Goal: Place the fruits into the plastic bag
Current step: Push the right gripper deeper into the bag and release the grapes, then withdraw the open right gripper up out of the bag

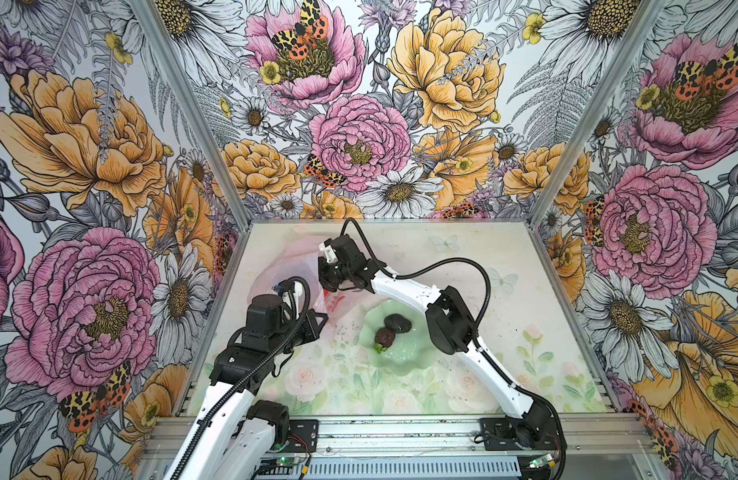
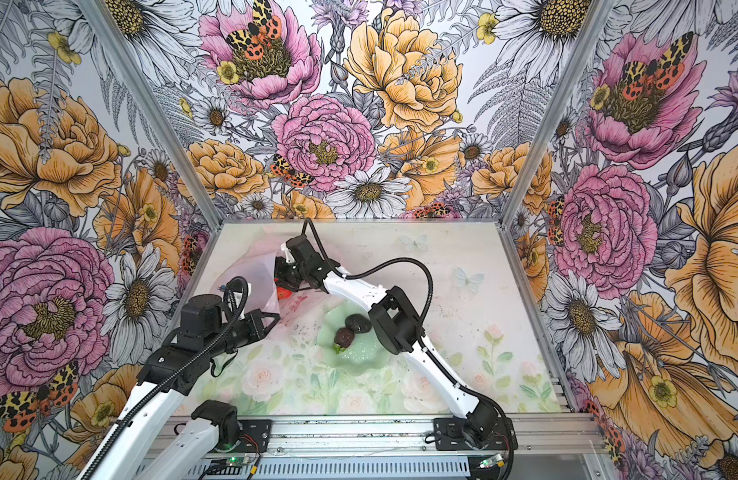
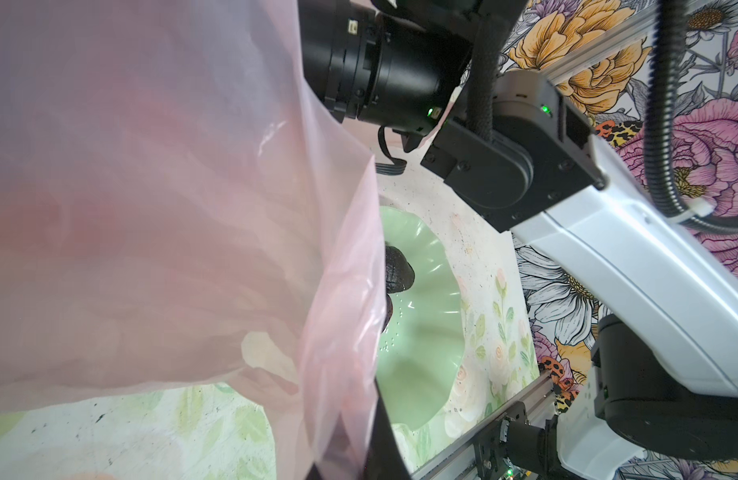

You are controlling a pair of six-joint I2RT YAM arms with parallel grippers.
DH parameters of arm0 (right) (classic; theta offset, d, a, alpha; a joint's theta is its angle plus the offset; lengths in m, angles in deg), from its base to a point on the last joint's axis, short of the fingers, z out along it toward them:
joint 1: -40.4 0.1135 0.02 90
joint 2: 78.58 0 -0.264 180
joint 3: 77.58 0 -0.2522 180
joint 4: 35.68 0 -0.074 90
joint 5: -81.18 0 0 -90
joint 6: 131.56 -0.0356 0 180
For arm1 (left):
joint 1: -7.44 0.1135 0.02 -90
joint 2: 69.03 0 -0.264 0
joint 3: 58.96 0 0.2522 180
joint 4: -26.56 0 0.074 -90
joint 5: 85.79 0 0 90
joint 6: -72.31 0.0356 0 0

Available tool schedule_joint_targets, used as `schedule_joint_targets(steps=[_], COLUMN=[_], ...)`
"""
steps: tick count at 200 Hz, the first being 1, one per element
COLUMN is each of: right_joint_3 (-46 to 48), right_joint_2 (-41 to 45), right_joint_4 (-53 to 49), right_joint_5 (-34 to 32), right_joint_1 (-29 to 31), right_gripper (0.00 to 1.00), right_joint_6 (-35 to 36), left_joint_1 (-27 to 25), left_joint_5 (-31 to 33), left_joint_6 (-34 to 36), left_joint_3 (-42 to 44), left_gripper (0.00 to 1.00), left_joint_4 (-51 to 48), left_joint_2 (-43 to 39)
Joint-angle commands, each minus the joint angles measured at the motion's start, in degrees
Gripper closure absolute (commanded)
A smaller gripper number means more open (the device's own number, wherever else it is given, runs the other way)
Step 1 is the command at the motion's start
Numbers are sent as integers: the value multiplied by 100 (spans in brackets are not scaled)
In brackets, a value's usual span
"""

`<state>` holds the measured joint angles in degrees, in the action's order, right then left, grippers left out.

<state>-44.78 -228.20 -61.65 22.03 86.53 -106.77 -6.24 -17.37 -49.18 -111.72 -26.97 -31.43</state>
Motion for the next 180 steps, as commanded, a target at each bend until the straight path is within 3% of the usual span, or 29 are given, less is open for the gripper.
schedule_joint_targets(steps=[1,118,180], right_joint_3=[311,2860,3135], right_joint_2=[628,2437,2974], right_joint_4=[-44,-500,-1153], right_joint_5=[-367,-1581,-2326], right_joint_1=[-304,-1319,-1729], right_gripper=[1,0,1], right_joint_6=[265,1134,1553], left_joint_1=[-56,21,69], left_joint_5=[88,68,72], left_joint_6=[81,4,-29], left_joint_3=[-141,-169,-174], left_gripper=[100,100,100], left_joint_4=[-69,-64,-66], left_joint_2=[-71,-35,-25])
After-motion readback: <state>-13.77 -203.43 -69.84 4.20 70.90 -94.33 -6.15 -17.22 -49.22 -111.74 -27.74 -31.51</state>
